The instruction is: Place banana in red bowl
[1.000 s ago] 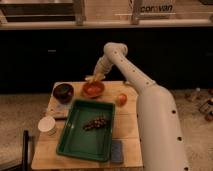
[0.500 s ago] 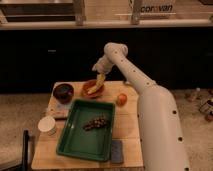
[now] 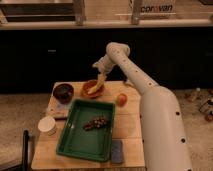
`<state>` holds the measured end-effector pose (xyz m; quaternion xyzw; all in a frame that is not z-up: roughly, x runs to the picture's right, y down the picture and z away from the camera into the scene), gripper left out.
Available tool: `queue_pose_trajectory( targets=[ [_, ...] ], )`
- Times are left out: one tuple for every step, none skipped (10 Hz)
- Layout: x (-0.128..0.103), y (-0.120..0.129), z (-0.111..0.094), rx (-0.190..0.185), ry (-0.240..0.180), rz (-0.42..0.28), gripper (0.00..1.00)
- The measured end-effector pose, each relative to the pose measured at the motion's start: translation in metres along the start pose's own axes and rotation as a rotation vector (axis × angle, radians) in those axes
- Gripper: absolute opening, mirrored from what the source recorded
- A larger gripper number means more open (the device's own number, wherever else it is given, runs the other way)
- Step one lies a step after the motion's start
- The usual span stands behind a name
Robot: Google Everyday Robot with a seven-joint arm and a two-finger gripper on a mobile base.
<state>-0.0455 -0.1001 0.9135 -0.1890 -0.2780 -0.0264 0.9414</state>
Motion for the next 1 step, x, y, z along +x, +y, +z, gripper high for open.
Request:
queue_pose_trajectory(
  targets=[
    [0.0022, -0.0001, -0.003, 0.003, -0.007, 0.002, 0.8]
  ],
)
